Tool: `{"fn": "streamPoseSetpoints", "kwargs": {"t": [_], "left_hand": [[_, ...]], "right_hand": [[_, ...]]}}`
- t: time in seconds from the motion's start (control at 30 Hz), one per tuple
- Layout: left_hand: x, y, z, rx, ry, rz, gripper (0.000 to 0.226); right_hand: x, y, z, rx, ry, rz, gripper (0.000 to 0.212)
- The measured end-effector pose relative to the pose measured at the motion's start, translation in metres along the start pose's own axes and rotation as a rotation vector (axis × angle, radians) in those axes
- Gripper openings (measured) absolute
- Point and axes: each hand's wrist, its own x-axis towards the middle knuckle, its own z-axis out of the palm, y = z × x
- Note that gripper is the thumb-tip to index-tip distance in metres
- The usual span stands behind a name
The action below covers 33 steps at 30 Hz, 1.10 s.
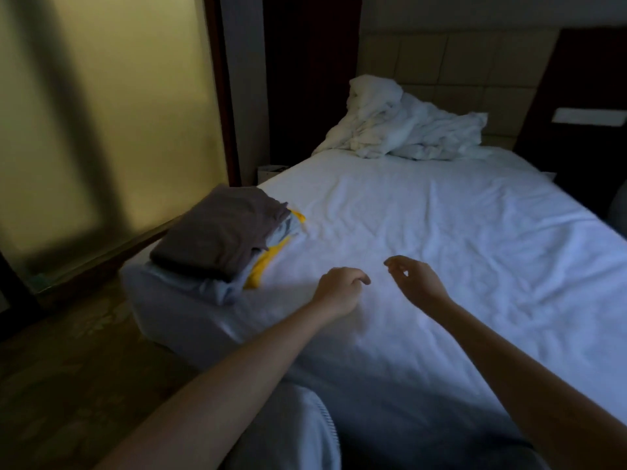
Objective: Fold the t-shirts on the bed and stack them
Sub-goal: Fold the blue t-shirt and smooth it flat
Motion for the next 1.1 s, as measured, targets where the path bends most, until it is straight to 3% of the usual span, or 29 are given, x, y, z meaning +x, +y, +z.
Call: {"fn": "streamPoseSetpoints", "kwargs": {"t": [0.43, 0.57, 0.7, 0.8, 0.93, 1.0, 1.1], "left_hand": [[0.024, 0.186, 0.190, -0.049, -0.231, 0.128, 0.038], [0.040, 0.225, 0.240, 0.052, -0.240, 0.209, 0.041], [0.049, 0.249, 0.288, 0.325, -0.297, 0.450, 0.038], [0.059, 0.257, 0.307, 0.455, -0.244, 0.546, 0.034], [0.088, 0.283, 0.323, 0.480, -0.299, 0.471, 0.038], [0.089, 0.283, 0.335, 0.423, -0.229, 0.469, 0.047], [0.088, 0.269, 0.344, 0.353, -0.100, 0.524, 0.039]], "right_hand": [[-0.136, 0.196, -0.156, -0.092, 0.187, 0.341, 0.022], [-0.160, 0.230, -0.177, -0.095, 0.281, 0.416, 0.021], [-0.180, 0.266, -0.192, -0.187, 0.366, 0.448, 0.023], [-0.194, 0.294, -0.200, -0.245, 0.465, 0.520, 0.028], [-0.191, 0.323, -0.209, -0.322, 0.595, 0.654, 0.041], [-0.179, 0.333, -0.216, -0.410, 0.677, 0.670, 0.048], [-0.162, 0.352, -0.222, -0.427, 0.565, 0.858, 0.062]]}}
